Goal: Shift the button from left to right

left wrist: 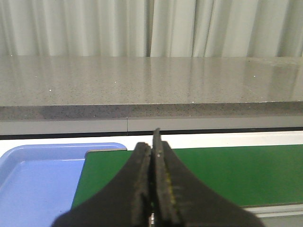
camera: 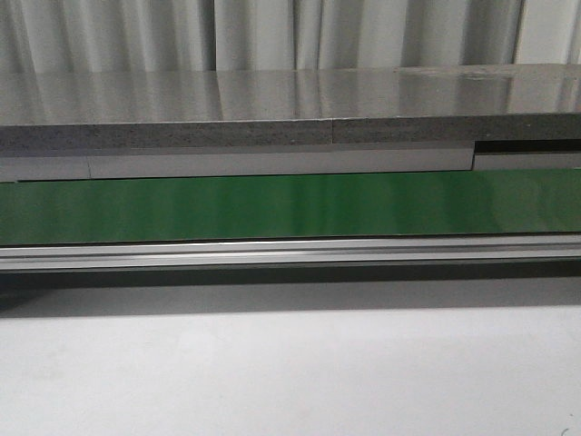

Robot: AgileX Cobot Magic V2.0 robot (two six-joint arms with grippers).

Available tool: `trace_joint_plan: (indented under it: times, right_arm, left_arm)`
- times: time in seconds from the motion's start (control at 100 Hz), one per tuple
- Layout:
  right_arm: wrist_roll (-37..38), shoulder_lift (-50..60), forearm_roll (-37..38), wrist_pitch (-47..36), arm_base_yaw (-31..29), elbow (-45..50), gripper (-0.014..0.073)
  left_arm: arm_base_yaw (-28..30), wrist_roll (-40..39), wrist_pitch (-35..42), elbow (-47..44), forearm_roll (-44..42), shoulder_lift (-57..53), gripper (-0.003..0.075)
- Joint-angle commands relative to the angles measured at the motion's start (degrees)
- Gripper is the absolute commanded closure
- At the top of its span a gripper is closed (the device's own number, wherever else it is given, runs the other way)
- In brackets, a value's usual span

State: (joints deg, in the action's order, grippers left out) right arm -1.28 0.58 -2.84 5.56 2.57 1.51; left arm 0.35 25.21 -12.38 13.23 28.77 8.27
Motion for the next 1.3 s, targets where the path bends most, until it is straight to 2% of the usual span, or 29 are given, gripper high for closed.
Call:
trace_joint_plan:
  times: [0.0,0.39,0.47,0.52,0.67,0.77,0.92,1.08,1.29]
  right_arm:
    - [0.14,1.04,0.69,-4.89,0.13,-0.88,0.0662]
    - [0.14,1.04,0.69,-4.89,0.13,-0.88,0.0662]
    - [0.14,1.04,0.69,-4.89,0.13,-0.88,0.0662]
    - [0.14,1.04,0.69,-4.89,0.13,-0.88,0.0662]
    - [0.14,1.04,0.69,-4.89,0.13,-0.88,0.0662]
    - [0.14,1.04,0.69,-4.89,0.13,-0.88,0.0662]
    - [0.14,1.04,0.69,-4.89,0.13,-0.88,0.0662]
    - [0.14,1.04,0.69,-4.89,0.13,-0.88,0.0662]
    - [0.14,1.04,0.69,-4.89,0.13,-0.88,0.0662]
  left_arm:
    - [-0.35,0.02,4.14,1.58,0.97,0.49,0.0741]
    - [-0.35,0.02,5.03,1.57,0.97,0.49,0.0741]
    - [-0.35,-0.26,5.16,0.96,-1.47,0.49,0.0741]
    - [-0.35,-2.29,5.06,0.55,-5.03,0.04,0.0741]
    - [-0.35,-18.15,5.18,-1.98,-18.81,-2.86,0.0741]
    - [-0.35,-22.98,5.18,-4.18,-23.39,-5.71,0.0741]
    - [-0.35,-25.60,5.29,-7.89,-26.85,-10.34,0.0741]
    - [-1.05,-28.79,6.35,-10.77,-29.40,-10.20,0.0741]
    - [-2.20,-28.92,13.98,-15.27,-29.83,-10.20,0.0741]
